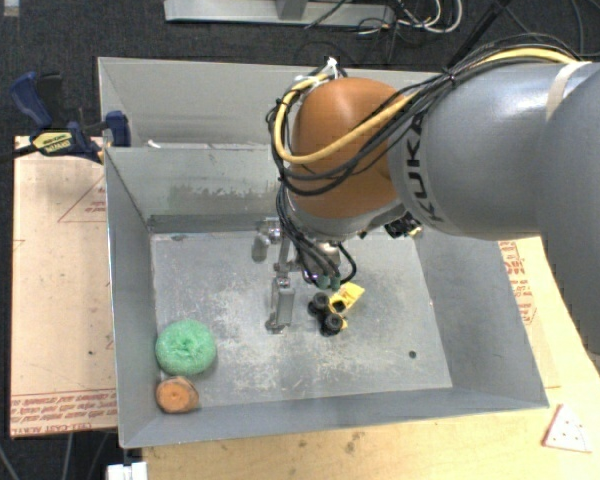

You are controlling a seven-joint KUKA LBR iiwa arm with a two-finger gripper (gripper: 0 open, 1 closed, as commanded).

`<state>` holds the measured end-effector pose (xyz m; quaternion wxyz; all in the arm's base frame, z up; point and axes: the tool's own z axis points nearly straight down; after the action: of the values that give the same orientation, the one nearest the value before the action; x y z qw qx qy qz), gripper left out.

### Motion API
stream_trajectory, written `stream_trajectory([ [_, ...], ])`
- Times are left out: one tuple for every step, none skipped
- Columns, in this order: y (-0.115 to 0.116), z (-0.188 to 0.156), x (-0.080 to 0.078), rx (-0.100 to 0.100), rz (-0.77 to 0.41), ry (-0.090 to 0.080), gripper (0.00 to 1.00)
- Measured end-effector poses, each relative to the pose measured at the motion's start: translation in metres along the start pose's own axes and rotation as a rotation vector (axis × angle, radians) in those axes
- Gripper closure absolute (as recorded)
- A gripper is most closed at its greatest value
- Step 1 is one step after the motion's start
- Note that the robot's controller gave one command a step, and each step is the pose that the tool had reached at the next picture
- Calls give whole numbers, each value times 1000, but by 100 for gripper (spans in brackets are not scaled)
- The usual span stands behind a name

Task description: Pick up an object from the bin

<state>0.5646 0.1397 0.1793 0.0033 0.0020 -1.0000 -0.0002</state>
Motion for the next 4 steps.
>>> stream_trajectory([
  [-1,-5,-1,-1,3,-7,0],
  [15,46,-34,-3,10,-18,0],
  [47,86,-37,0,-156,-6,0],
  [67,97,-29,0,-345,-8,0],
])
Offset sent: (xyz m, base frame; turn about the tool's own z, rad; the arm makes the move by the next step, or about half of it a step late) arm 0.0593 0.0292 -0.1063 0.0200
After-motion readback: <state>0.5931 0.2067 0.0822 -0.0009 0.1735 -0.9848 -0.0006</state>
